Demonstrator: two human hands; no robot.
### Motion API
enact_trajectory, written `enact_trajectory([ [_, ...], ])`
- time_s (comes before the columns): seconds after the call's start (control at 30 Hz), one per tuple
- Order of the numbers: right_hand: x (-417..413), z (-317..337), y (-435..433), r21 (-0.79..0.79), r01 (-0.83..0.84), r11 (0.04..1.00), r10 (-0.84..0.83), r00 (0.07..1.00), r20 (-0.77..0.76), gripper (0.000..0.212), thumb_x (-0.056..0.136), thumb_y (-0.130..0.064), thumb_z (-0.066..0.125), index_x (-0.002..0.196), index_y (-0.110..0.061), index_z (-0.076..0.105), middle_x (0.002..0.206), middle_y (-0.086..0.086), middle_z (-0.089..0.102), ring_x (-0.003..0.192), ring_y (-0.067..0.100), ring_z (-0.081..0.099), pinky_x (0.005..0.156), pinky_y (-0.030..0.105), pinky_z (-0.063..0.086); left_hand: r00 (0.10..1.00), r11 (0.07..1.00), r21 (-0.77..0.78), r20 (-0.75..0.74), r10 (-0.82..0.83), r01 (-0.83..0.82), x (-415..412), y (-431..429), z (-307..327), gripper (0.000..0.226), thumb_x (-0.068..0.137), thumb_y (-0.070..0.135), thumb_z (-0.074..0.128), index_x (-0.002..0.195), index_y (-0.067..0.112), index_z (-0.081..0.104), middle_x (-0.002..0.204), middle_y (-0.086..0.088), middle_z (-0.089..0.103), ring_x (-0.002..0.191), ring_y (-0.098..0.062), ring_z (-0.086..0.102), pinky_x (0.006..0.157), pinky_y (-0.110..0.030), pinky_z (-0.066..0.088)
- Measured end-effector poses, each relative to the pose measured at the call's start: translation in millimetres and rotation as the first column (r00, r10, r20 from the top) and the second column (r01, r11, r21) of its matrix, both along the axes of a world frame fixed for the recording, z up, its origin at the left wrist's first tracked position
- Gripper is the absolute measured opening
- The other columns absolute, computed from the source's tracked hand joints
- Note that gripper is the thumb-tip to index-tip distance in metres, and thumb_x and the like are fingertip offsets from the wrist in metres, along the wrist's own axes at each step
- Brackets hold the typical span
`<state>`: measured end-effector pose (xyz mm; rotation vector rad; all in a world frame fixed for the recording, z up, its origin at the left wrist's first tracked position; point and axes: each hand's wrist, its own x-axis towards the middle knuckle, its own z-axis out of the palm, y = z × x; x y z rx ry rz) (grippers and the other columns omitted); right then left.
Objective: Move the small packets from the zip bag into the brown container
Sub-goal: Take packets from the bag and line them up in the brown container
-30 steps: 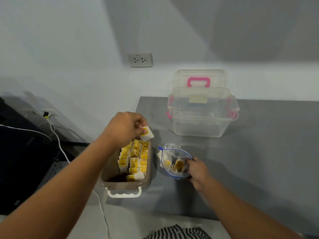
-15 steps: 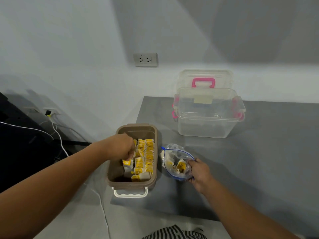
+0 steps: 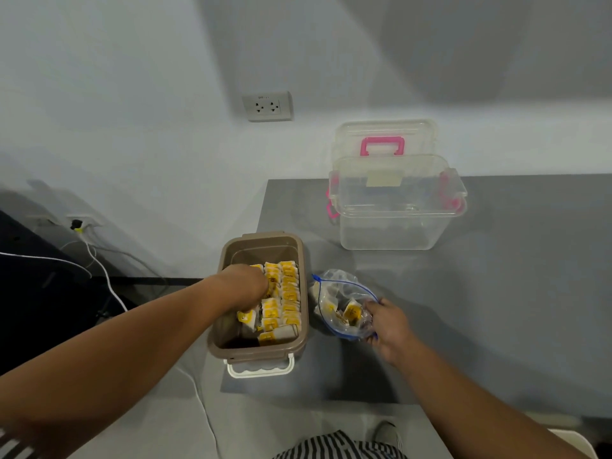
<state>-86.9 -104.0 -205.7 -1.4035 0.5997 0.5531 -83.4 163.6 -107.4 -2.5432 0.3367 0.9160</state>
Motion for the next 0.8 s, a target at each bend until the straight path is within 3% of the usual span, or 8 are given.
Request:
enact_trajectory([
  [0.17,-5.1,-0.5,3.0,-0.010,0.021,1.000,-0.021,1.000,0.001,0.013,0.104,-0.015,0.052,0.108,-0.012,0.064,0.105,0.017,0.072,0.091,0.031,0.070,0.075,0.041,0.058,0.995,1.000,0.020,0.101,-0.023,0.021,5.9,7.0,-6.5,0.014,0.092,0.011,0.054,0.095,0.012,0.067,0.096,-0.005,0.067,0.083,-0.023,0.063,0.067,-0.033,0.053],
  [0.3,-8.9,0.5,6.3,-0.023,0.022,1.000,-0.022,1.000,-0.006,0.015,0.104,-0.018,0.052,0.111,-0.013,0.064,0.106,0.016,0.071,0.095,0.031,0.069,0.076,0.041,0.059,0.997,0.999,0.019,0.070,-0.028,0.027,6.5,6.4,-8.6,0.013,0.090,0.015,0.058,0.099,0.013,0.068,0.097,-0.006,0.065,0.080,-0.022,0.060,0.070,-0.034,0.054],
  [0.37,-10.3,1.2,7.0,-0.026,0.017,1.000,-0.018,1.000,-0.006,0.016,0.105,-0.019,0.052,0.114,-0.012,0.064,0.108,0.016,0.071,0.100,0.033,0.069,0.083,0.045,0.061,0.999,0.999,0.020,0.036,-0.038,0.038,4.2,6.1,-10.6,0.014,0.090,0.016,0.060,0.101,0.013,0.068,0.101,-0.006,0.066,0.088,-0.024,0.064,0.074,-0.035,0.055],
  [0.43,-11.6,3.5,7.1,-0.027,0.015,1.000,-0.015,1.000,-0.004,0.015,0.105,-0.018,0.052,0.113,-0.012,0.063,0.106,0.015,0.070,0.100,0.033,0.069,0.088,0.049,0.060,0.998,0.998,0.022,0.041,-0.054,0.053,3.0,6.1,-12.5,0.010,0.090,0.015,0.059,0.096,0.015,0.067,0.093,-0.005,0.061,0.085,-0.023,0.062,0.073,-0.036,0.055],
  [0.57,-15.2,10.6,6.7,-0.020,0.027,0.999,-0.027,1.000,0.004,0.012,0.103,-0.015,0.052,0.107,-0.011,0.063,0.097,0.014,0.070,0.083,0.027,0.067,0.070,0.039,0.056,0.993,0.996,0.028,0.074,-0.086,0.084,2.6,8.3,-12.6,0.009,0.089,0.013,0.058,0.081,0.018,0.055,0.081,-0.001,0.050,0.073,-0.021,0.053,0.065,-0.034,0.052],
  [0.73,-13.4,13.2,1.5,-0.015,0.007,1.000,-0.007,1.000,-0.021,0.011,0.100,-0.013,0.055,0.106,-0.008,0.063,0.101,0.018,0.070,0.085,0.030,0.069,0.063,0.036,0.059,0.995,0.996,0.040,0.057,-0.079,0.077,1.1,5.6,-6.1,0.005,0.087,0.019,0.064,0.087,0.017,0.060,0.089,-0.003,0.057,0.079,-0.020,0.058,0.070,-0.036,0.056],
  [0.8,-11.3,15.0,-0.7,-0.002,0.009,1.000,-0.009,1.000,-0.019,0.009,0.099,-0.011,0.056,0.103,-0.007,0.063,0.096,0.018,0.069,0.080,0.028,0.068,0.059,0.033,0.057,0.999,1.000,-0.003,0.045,-0.011,0.012,3.9,5.0,0.5,0.017,0.083,0.025,0.072,0.096,0.016,0.068,0.098,-0.002,0.065,0.088,-0.021,0.064,0.075,-0.036,0.057],
])
